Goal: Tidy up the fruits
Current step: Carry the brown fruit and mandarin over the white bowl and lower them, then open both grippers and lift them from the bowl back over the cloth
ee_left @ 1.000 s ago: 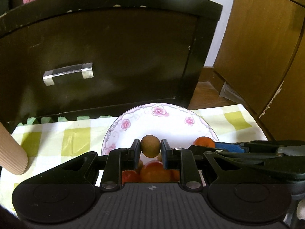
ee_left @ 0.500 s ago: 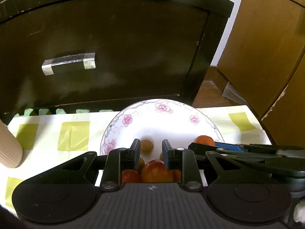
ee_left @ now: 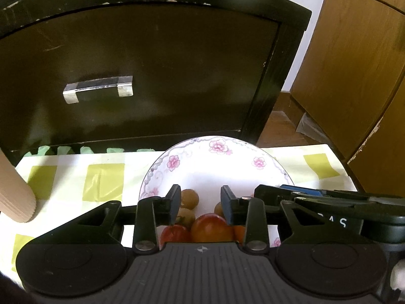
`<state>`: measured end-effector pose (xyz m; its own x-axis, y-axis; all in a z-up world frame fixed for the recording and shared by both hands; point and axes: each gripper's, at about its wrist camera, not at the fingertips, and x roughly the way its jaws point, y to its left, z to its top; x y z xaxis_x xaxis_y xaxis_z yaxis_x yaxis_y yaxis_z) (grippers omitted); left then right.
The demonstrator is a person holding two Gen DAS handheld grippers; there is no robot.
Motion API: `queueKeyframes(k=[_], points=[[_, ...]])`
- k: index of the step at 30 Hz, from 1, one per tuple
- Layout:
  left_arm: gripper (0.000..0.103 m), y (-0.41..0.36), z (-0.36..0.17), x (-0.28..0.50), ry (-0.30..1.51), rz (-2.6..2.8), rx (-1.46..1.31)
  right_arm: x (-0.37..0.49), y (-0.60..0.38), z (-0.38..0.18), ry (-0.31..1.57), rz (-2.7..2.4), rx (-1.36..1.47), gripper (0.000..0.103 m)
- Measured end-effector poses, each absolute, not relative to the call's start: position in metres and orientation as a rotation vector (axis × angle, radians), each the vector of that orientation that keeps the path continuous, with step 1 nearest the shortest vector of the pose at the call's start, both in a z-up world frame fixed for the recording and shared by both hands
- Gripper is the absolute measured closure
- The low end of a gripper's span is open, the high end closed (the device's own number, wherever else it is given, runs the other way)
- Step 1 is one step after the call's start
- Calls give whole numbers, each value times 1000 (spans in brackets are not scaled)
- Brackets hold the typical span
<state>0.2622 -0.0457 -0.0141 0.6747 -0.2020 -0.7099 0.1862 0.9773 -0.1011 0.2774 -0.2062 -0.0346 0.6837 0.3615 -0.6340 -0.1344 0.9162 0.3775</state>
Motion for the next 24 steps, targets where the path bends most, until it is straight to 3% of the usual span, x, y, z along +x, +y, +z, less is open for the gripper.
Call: queueKeyframes(k=[24], points=[[61, -10, 15, 191, 813, -204, -53, 206, -168, -2, 798, 316, 282, 70]])
